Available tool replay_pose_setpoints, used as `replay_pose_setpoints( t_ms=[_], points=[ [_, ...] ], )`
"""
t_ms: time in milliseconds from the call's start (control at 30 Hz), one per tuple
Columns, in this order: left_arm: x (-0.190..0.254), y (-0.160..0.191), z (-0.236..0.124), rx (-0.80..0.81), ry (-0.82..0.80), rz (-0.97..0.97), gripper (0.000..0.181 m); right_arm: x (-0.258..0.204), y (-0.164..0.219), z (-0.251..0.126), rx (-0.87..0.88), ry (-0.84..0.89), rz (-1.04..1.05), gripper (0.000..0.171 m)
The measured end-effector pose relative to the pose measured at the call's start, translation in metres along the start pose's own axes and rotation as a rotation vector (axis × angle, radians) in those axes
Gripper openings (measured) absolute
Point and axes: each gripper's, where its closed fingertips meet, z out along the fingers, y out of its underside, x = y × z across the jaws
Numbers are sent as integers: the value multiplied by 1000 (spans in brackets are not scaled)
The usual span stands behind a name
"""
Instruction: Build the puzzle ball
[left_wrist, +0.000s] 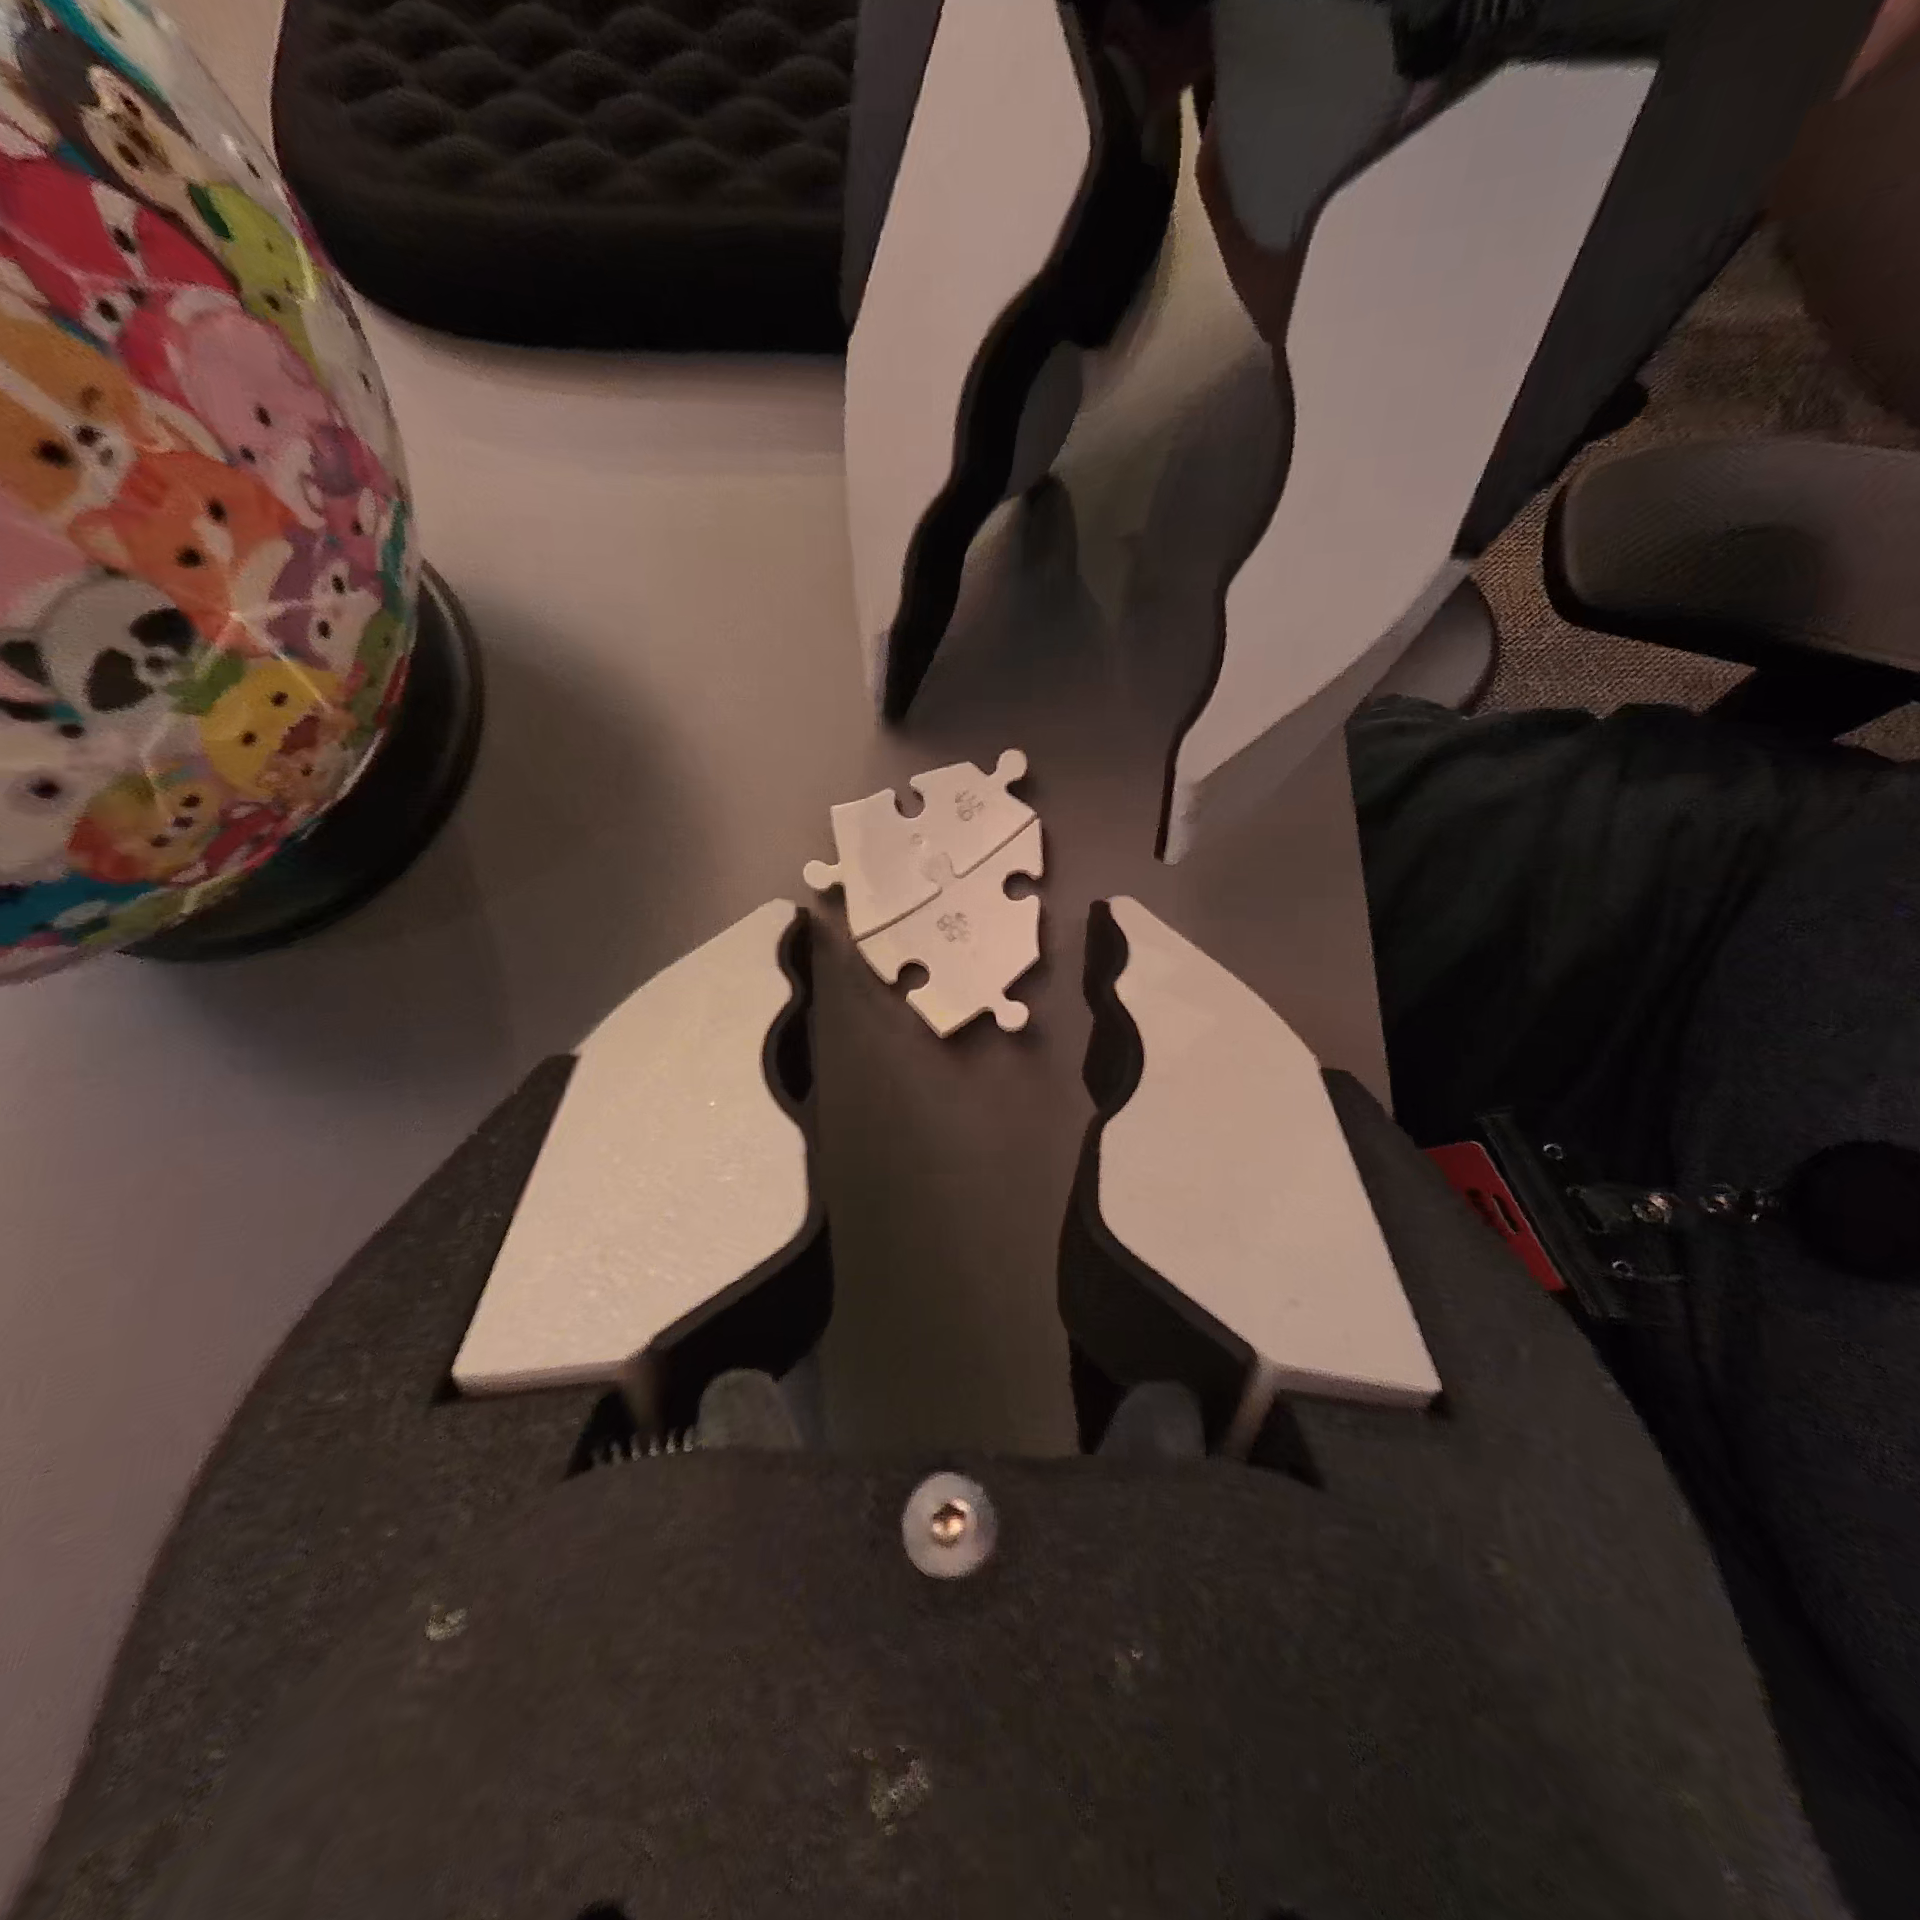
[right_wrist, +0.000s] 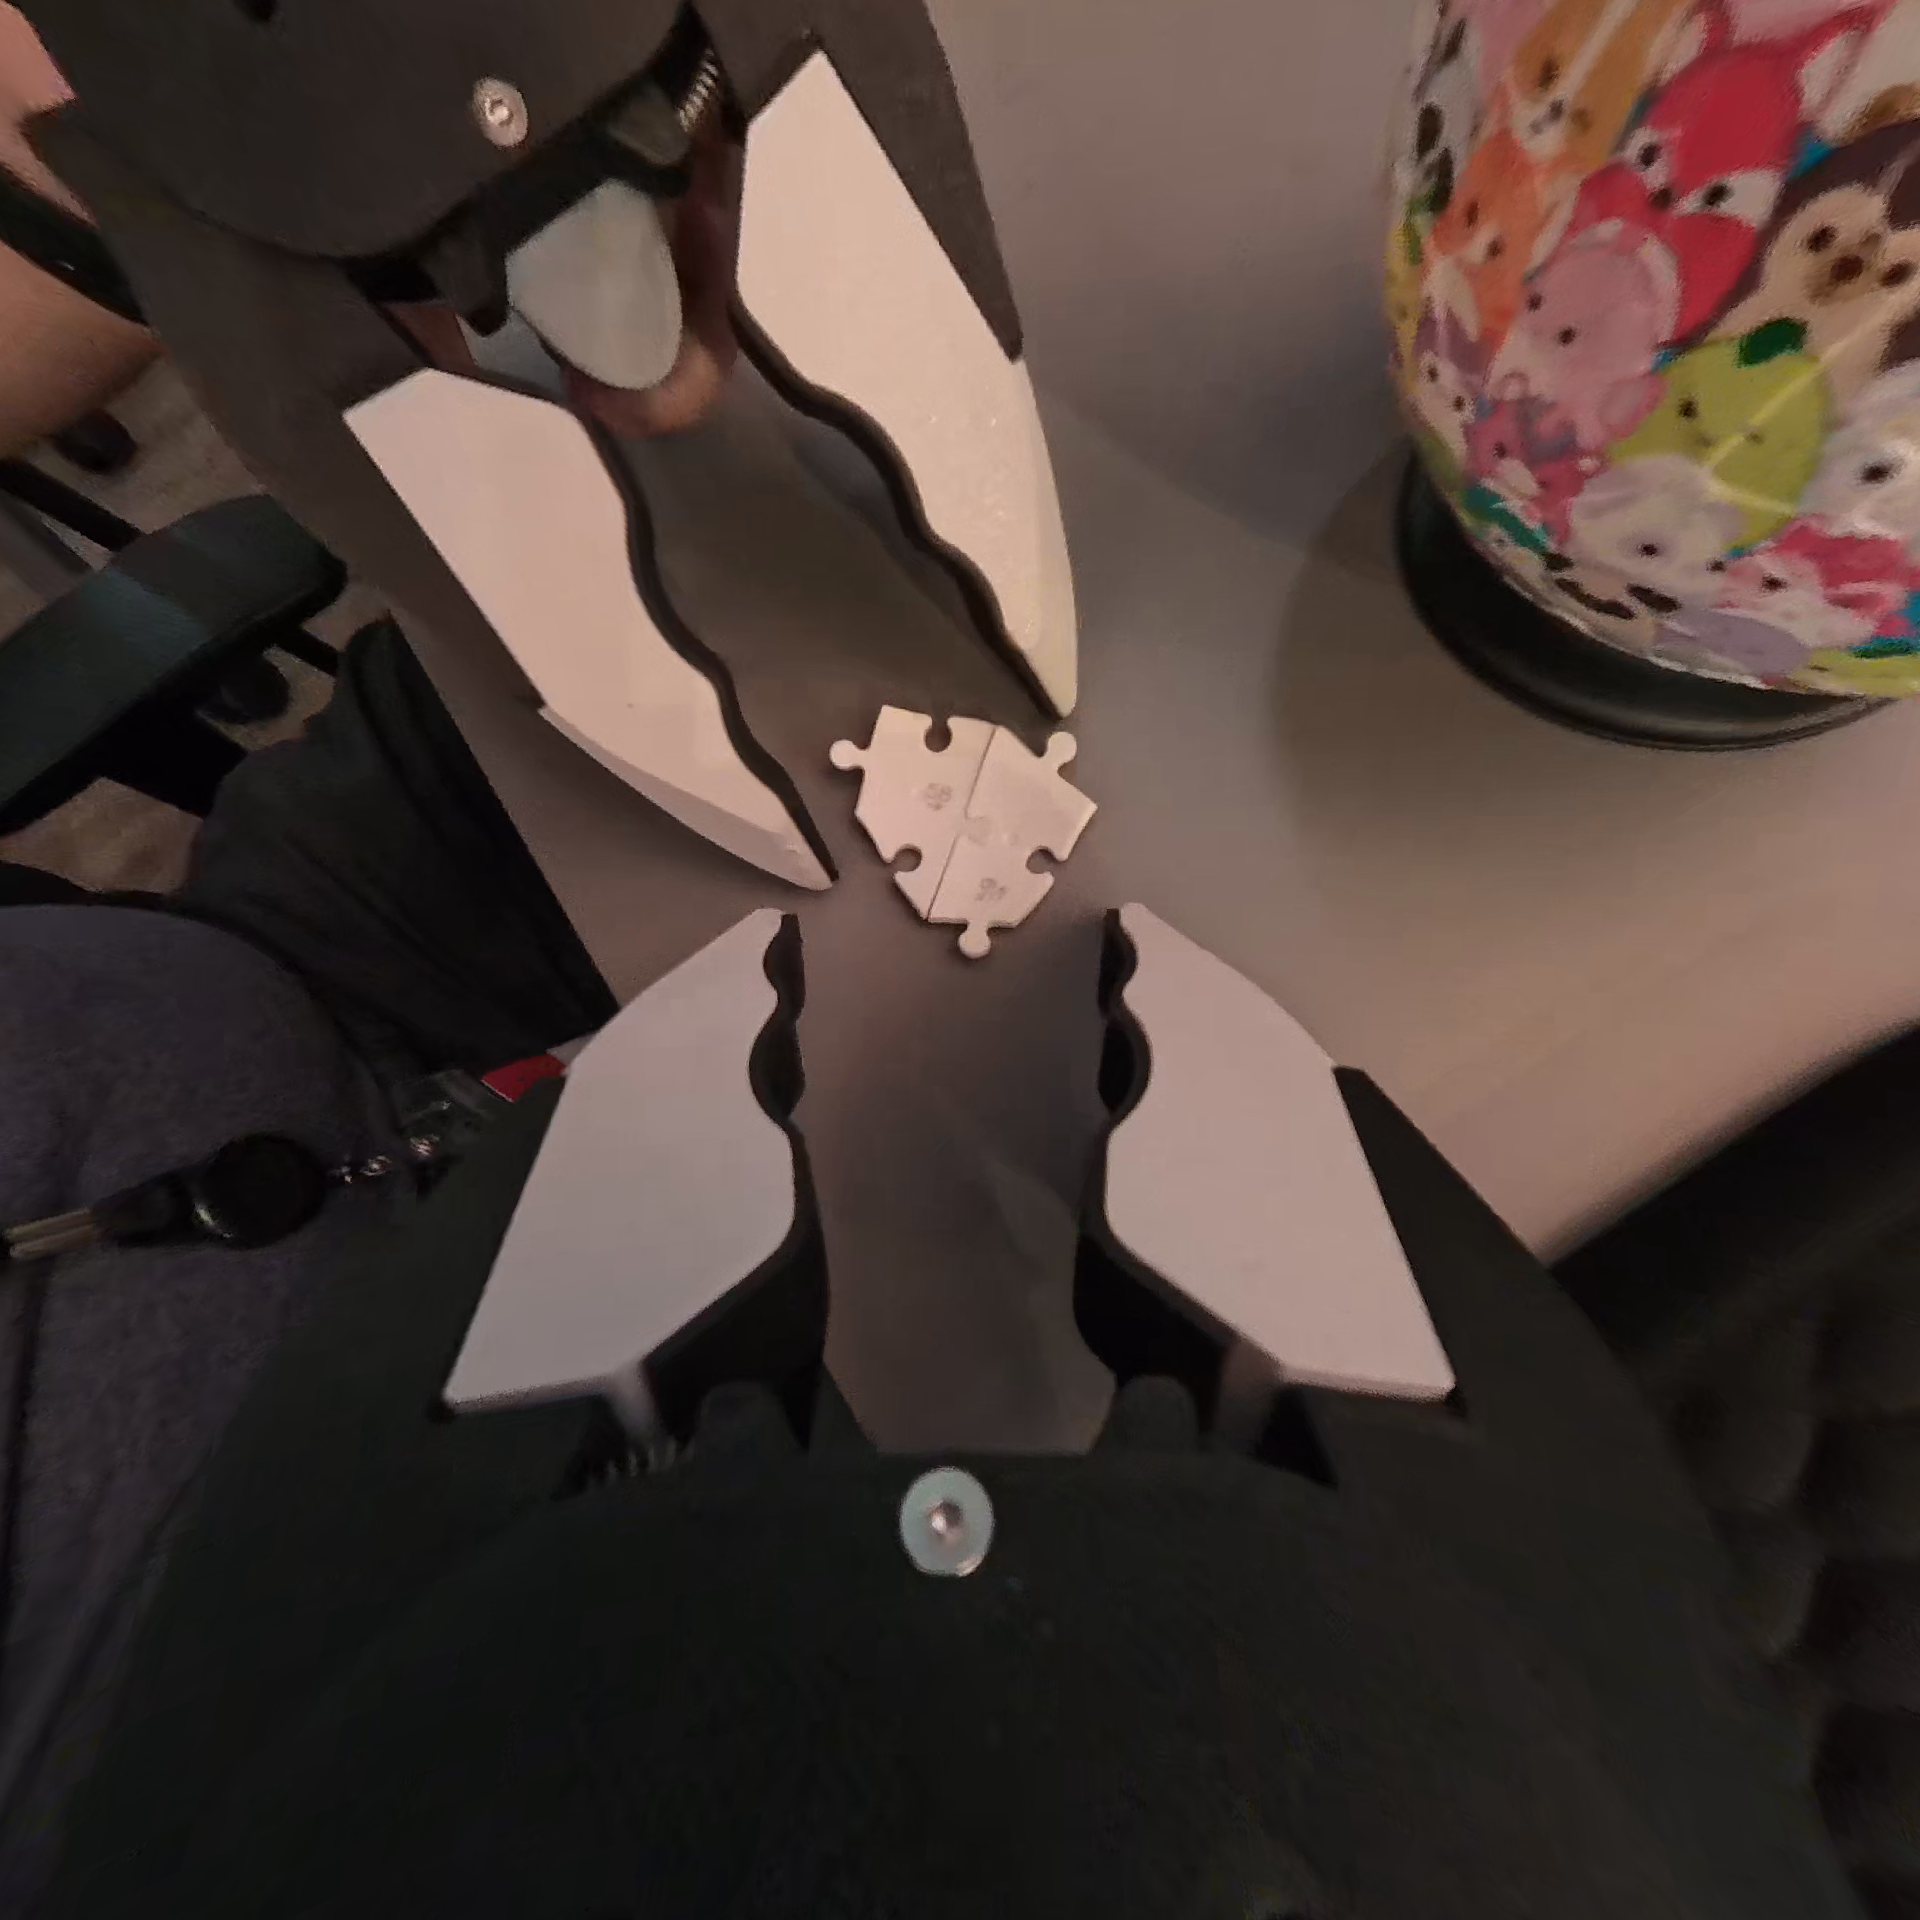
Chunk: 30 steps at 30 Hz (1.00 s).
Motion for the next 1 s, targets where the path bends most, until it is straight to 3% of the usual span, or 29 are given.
replay_pose_setpoints(
  t_ms=[267,667,867,1000],
  points=[
    [-2,-3,3,10,-31,7,36,-3,-2,-2,41,-13,18,56],
    [-3,-5,0,44,-79,67,35,-4,-4,-13,134,-53,118,57],
    [2,-23,-16,131,-95,148,35,1,-15,-19,243,-138,237,58],
    [10,-34,-28,144,-118,256,35,0,-34,-29,348,-304,387,50]
  ],
)
